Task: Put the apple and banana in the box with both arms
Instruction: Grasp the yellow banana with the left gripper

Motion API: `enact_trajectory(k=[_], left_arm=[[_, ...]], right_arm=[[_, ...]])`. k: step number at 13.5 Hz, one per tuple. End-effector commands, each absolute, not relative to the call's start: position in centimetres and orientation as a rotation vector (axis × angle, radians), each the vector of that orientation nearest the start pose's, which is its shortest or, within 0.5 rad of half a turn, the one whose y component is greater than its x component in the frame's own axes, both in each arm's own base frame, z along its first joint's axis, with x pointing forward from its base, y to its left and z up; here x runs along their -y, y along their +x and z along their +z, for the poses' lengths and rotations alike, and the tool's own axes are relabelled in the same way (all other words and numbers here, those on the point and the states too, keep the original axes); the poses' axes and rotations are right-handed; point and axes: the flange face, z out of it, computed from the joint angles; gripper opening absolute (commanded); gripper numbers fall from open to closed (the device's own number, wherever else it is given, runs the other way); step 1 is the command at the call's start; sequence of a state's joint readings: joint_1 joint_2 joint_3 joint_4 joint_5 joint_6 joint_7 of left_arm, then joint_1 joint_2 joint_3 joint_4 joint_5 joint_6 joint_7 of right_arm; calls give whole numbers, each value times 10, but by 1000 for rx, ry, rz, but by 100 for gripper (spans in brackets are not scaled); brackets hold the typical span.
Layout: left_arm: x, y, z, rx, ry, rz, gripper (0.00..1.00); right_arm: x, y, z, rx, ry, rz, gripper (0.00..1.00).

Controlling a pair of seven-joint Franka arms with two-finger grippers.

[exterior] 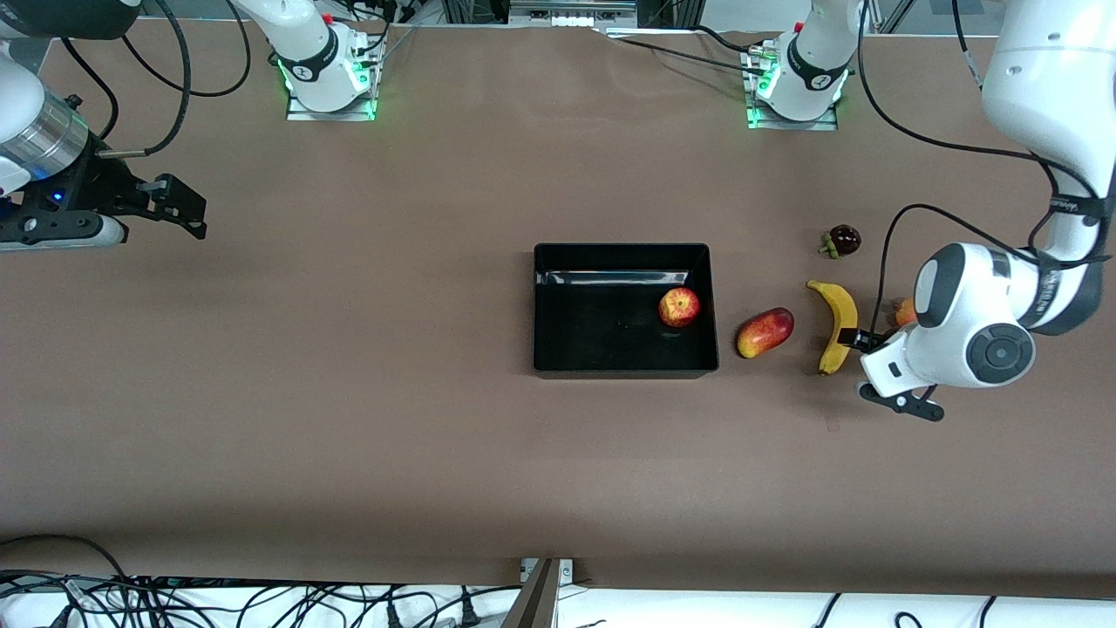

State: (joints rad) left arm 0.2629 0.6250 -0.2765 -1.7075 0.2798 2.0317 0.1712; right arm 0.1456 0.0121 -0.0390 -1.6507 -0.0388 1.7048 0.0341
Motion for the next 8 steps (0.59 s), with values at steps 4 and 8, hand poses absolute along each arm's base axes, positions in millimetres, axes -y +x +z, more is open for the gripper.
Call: enact_trajectory(k=[4, 8], left_arm=[[-7, 600, 190, -584, -3011, 453, 76], [-11, 606, 194, -751, -2991, 441, 0]], right_arm=[[-56, 568, 596, 139, -3189, -84, 100], [-56, 568, 596, 141, -3189, -84, 100]])
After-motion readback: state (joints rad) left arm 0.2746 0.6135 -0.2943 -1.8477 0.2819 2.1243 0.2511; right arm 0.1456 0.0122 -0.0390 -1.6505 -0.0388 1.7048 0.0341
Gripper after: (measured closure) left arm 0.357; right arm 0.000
